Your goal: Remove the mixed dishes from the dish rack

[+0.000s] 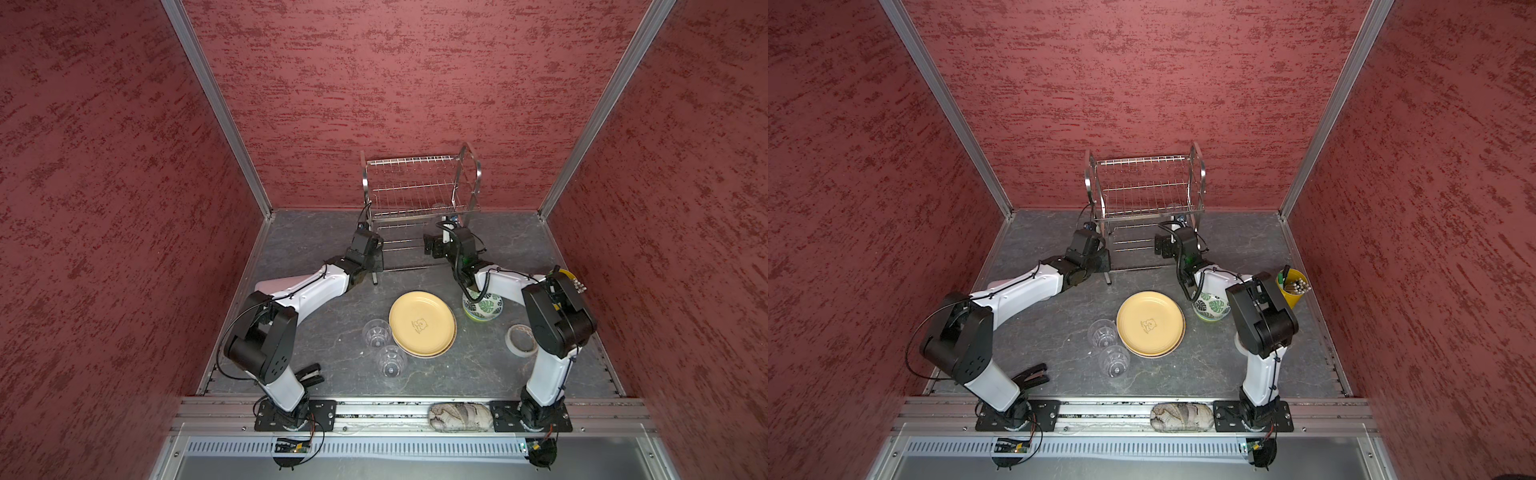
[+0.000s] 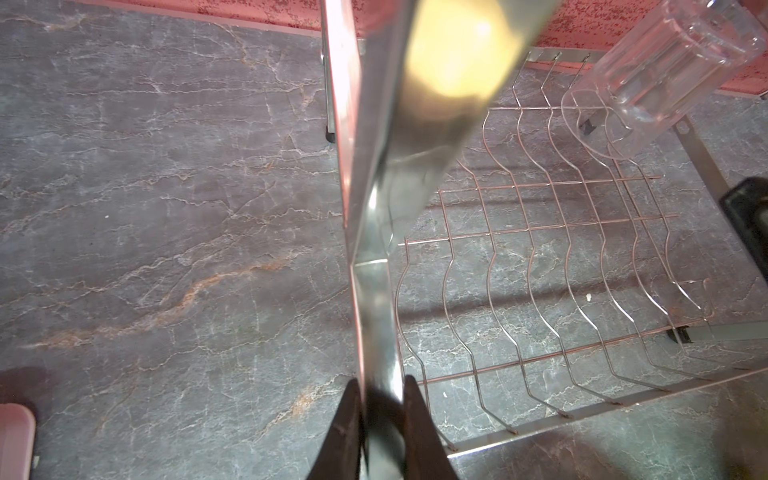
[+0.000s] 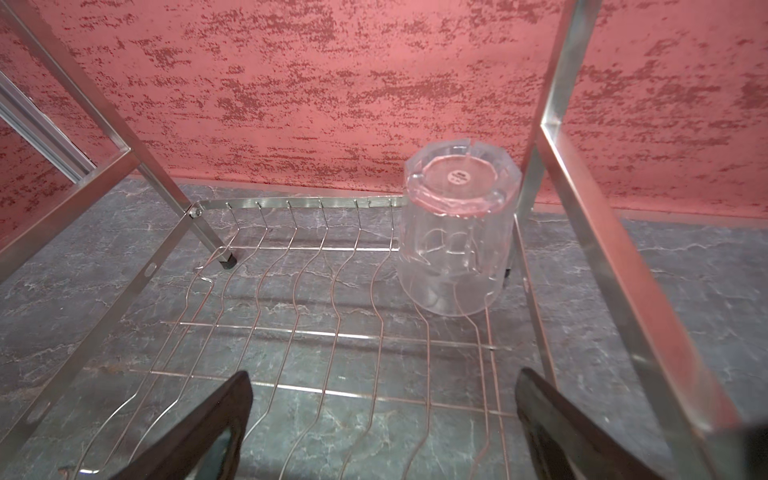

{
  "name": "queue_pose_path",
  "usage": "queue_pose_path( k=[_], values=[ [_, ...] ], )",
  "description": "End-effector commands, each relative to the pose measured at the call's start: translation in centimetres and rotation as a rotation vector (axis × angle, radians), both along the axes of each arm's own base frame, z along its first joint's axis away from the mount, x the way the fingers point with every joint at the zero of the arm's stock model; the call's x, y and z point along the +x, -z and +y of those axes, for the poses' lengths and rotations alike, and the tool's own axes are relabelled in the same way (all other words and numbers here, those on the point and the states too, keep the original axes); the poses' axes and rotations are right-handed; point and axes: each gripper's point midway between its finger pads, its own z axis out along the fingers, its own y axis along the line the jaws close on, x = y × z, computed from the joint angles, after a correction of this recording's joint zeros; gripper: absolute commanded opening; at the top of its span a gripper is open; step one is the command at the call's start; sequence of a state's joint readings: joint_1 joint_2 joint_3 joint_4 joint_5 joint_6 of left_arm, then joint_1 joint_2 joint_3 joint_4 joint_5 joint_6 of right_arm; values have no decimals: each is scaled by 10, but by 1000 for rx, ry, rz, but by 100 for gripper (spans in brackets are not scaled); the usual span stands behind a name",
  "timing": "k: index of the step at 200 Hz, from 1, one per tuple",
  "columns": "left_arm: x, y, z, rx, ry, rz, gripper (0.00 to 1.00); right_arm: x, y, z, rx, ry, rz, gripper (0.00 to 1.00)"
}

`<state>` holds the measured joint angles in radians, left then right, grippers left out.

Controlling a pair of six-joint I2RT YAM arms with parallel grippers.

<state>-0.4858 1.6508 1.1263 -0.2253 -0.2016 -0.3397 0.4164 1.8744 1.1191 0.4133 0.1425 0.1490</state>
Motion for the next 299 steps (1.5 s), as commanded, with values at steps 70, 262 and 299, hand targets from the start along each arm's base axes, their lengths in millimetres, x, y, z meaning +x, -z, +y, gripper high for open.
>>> queue_pose_path(
  k=[70, 262, 299],
  values=[
    [4, -1, -12, -15, 55, 20, 11, 39, 8, -21, -8, 79, 28, 99],
    [-5, 4, -19, -6, 107, 50, 10, 96, 36, -40, -63, 216, 81, 99],
    [-5, 5, -19, -2, 116, 51, 10, 106, 42, -43, -91, 209, 80, 99]
  ],
)
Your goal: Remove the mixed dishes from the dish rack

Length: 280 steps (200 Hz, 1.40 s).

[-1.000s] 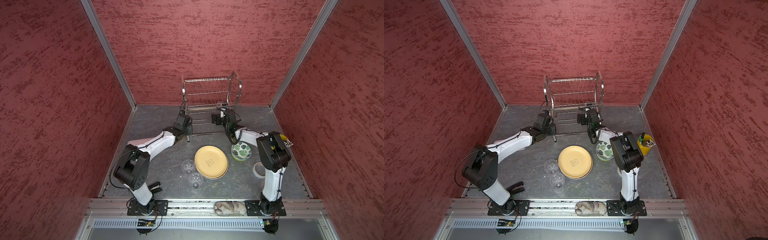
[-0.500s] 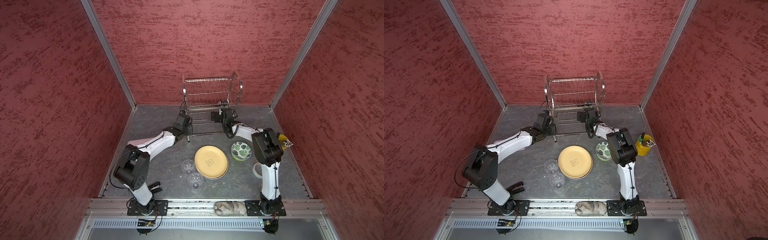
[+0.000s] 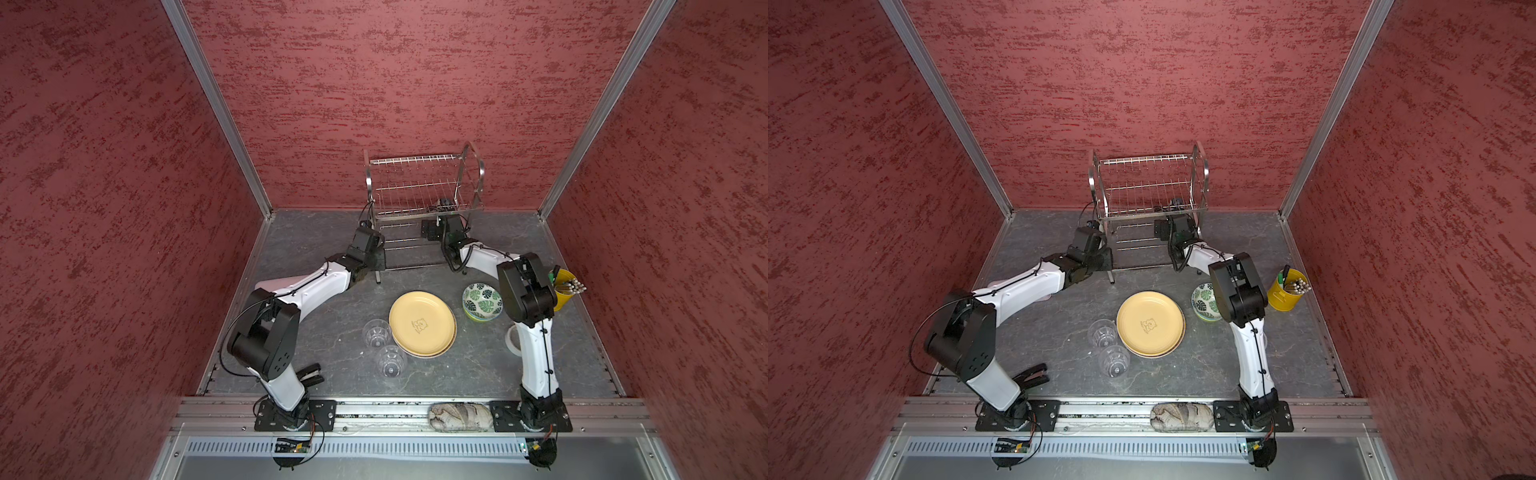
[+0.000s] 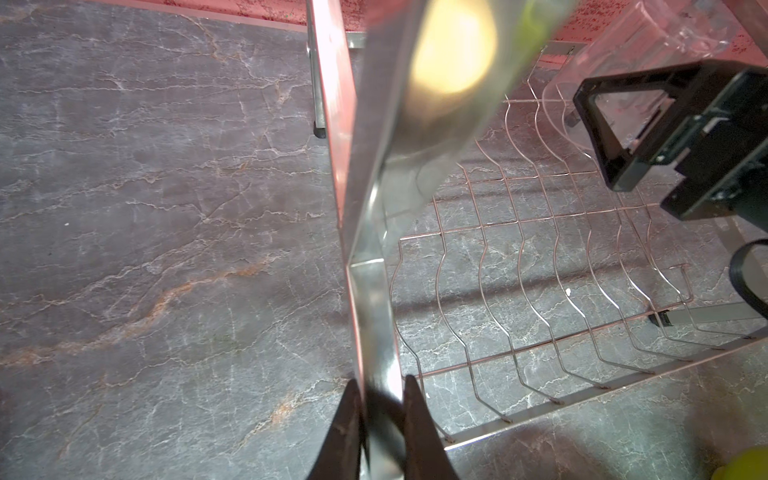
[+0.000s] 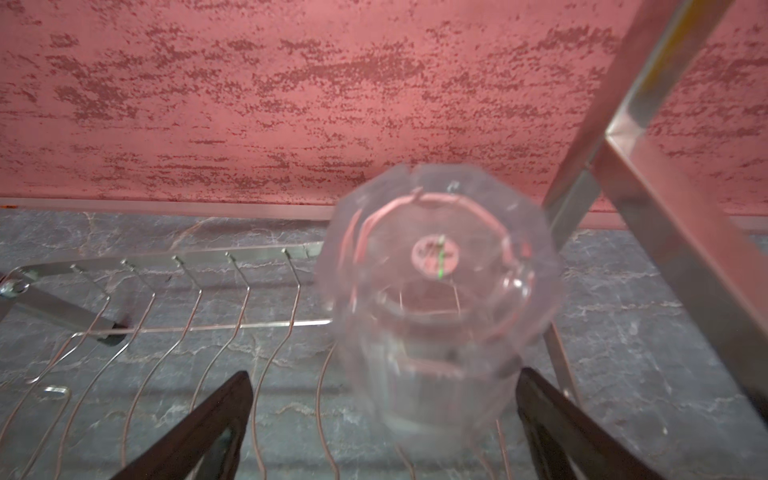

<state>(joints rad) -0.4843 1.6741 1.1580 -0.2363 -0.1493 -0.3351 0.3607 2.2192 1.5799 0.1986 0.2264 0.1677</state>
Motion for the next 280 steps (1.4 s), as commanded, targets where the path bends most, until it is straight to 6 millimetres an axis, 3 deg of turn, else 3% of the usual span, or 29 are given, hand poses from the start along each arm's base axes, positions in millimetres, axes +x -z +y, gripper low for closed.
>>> queue_pose_path(
  k=[1, 67, 194, 280],
  values=[
    [-8, 5, -9, 25, 77, 32, 10, 15, 6, -30, -45, 64, -2, 99],
    [-6, 6, -11, 34, 93, 41, 9, 21, 12, -19, -119, -27, -25, 99],
    [-5, 8, -19, 51, 121, 55, 9, 34, 3, 3, -94, -131, -91, 99],
    [-7, 8, -16, 61, 119, 59, 9, 37, 5, 7, -90, -154, -86, 73]
  ],
)
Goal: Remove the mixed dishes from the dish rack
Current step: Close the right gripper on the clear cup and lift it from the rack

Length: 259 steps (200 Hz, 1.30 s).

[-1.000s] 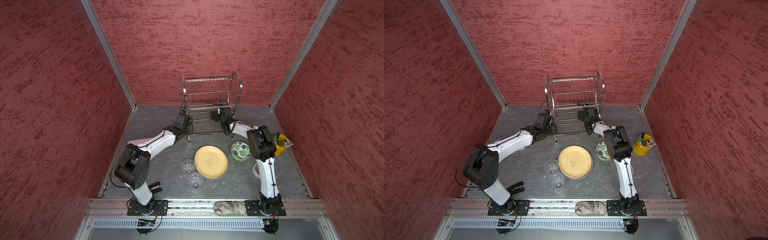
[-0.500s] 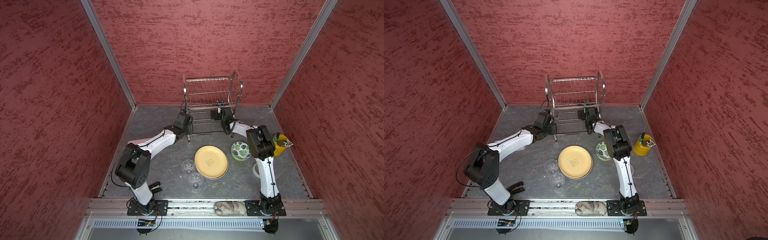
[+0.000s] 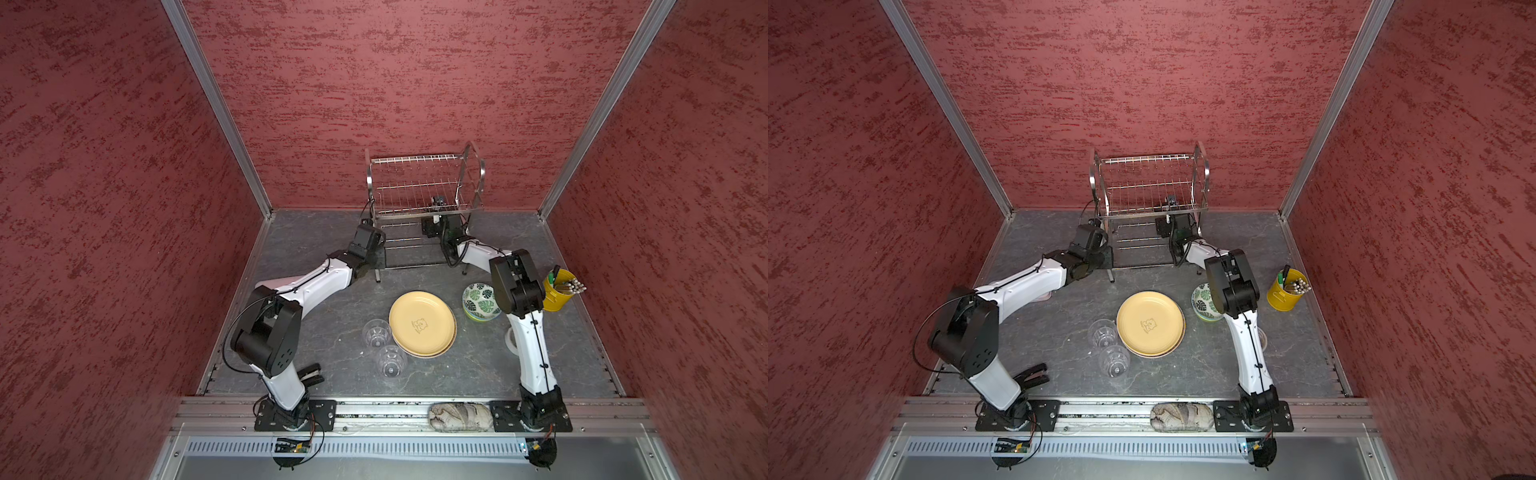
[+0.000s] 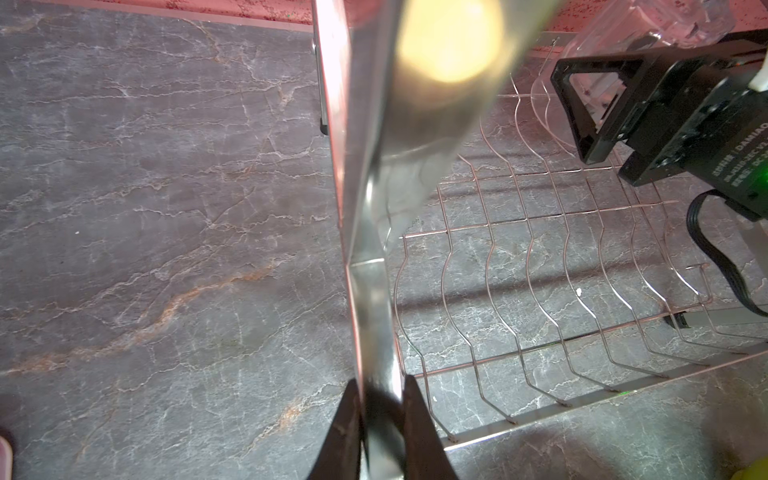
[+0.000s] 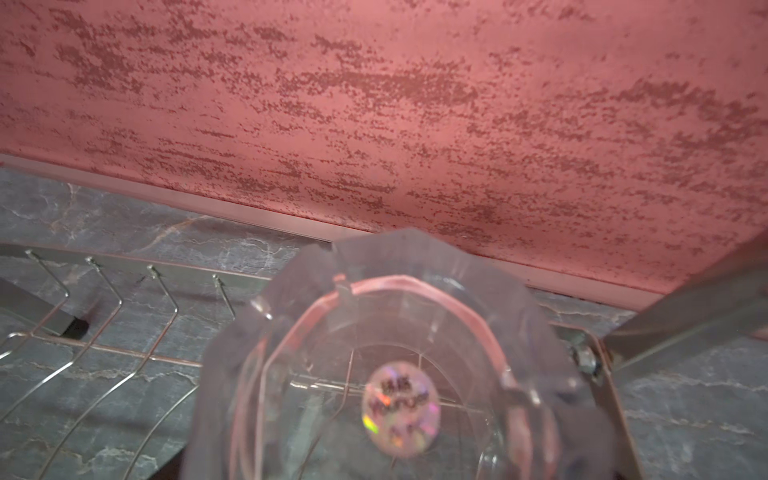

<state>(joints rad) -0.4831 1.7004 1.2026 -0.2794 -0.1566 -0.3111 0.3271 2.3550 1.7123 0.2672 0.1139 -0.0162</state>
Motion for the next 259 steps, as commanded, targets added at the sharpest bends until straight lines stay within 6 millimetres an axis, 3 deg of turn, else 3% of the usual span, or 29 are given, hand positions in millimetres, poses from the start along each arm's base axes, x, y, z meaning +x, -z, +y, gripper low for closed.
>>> queue_pose_path(
  k=[1, 35, 93, 207, 240, 259],
  values=[
    [-12, 8, -16, 27, 108, 47, 9, 3, -6, -2, 14, -15, -11, 73],
    [-11, 7, -17, 17, 104, 51, 9, -10, -12, 3, 73, -44, -2, 62],
    [-7, 3, -20, -35, 88, 58, 9, -49, -44, 15, 258, -118, 19, 46],
    [-6, -9, -15, -113, 35, 47, 15, -137, -85, 47, 636, -291, 115, 39],
    [-7, -16, -16, -127, 32, 29, 25, -156, -96, 50, 714, -316, 132, 38],
    [-10, -22, -18, -131, 35, 13, 39, -167, -103, 50, 752, -330, 136, 37]
  ],
)
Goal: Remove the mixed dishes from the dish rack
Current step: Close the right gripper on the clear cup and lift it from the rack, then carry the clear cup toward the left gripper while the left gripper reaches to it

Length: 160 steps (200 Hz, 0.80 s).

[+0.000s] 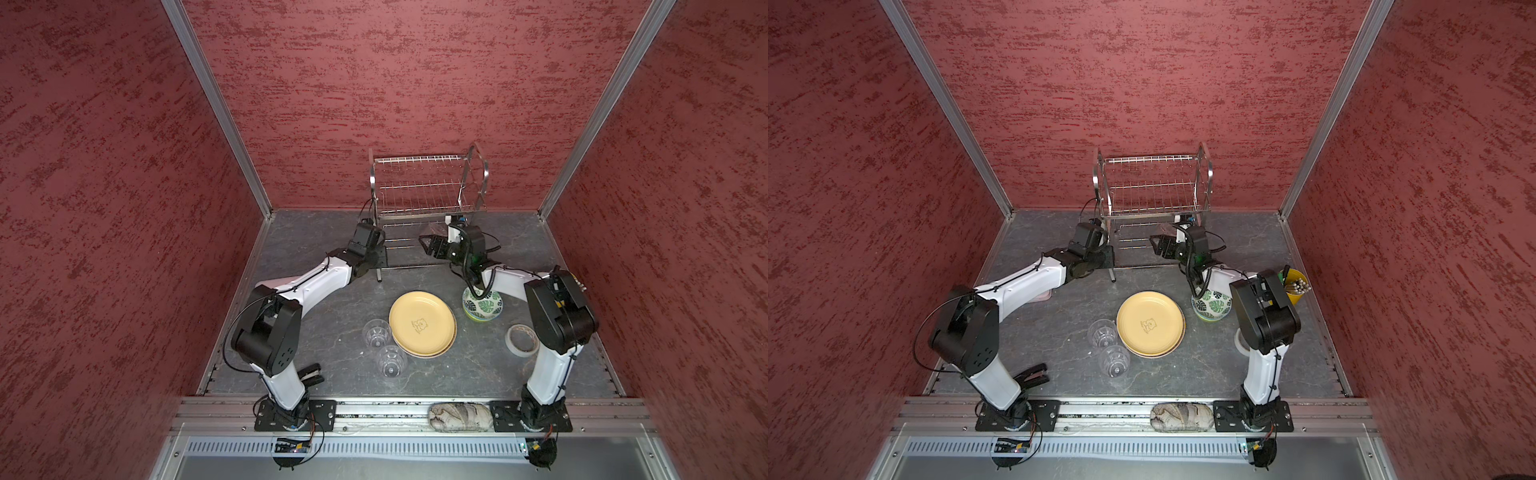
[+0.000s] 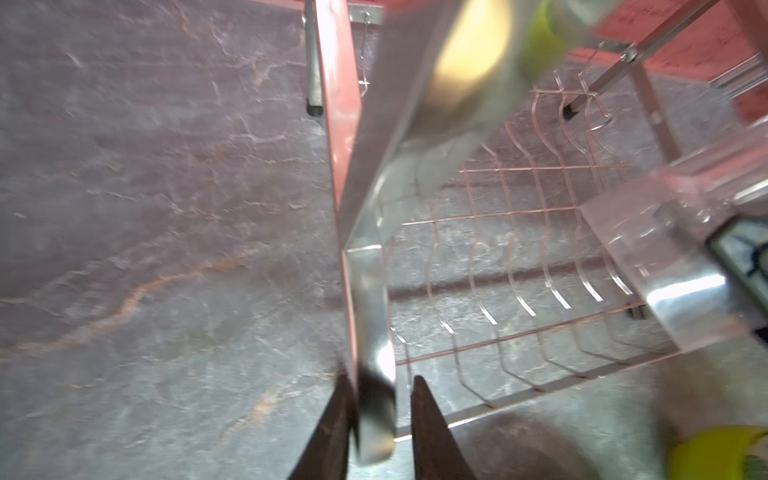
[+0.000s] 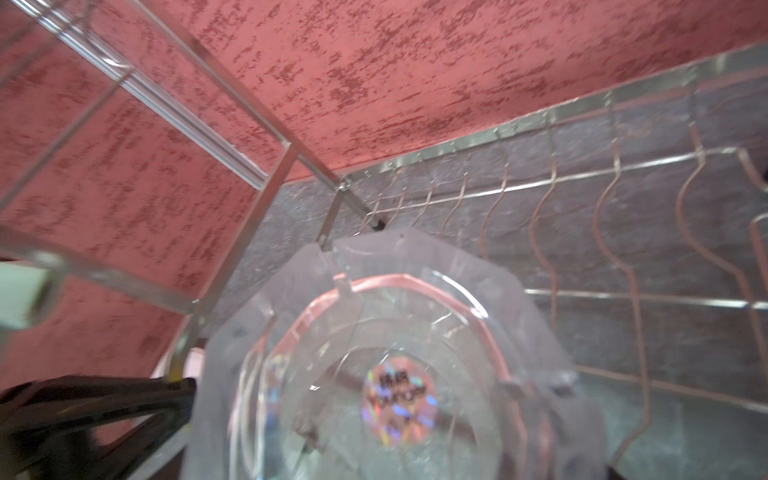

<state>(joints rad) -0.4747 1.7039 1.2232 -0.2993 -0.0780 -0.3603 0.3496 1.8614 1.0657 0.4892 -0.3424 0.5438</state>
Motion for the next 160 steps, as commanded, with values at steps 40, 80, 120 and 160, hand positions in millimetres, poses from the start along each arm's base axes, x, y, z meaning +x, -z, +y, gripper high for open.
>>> queue_pose_path(
  k=[40, 80, 120, 160],
  values=[
    [-21, -35, -15, -55, 35, -57, 58, -40, -62, 14, 155, -63, -88, 37],
    [-42, -51, -20, -33, 49, -87, 61, -65, -73, 15, 209, -84, -85, 36],
    [-73, -66, -19, -48, 46, -118, 62, -90, -89, 12, 251, -91, -97, 35],
    [-108, -88, -27, -98, 74, -158, 79, -113, -111, 6, 307, -98, -122, 33]
  ],
)
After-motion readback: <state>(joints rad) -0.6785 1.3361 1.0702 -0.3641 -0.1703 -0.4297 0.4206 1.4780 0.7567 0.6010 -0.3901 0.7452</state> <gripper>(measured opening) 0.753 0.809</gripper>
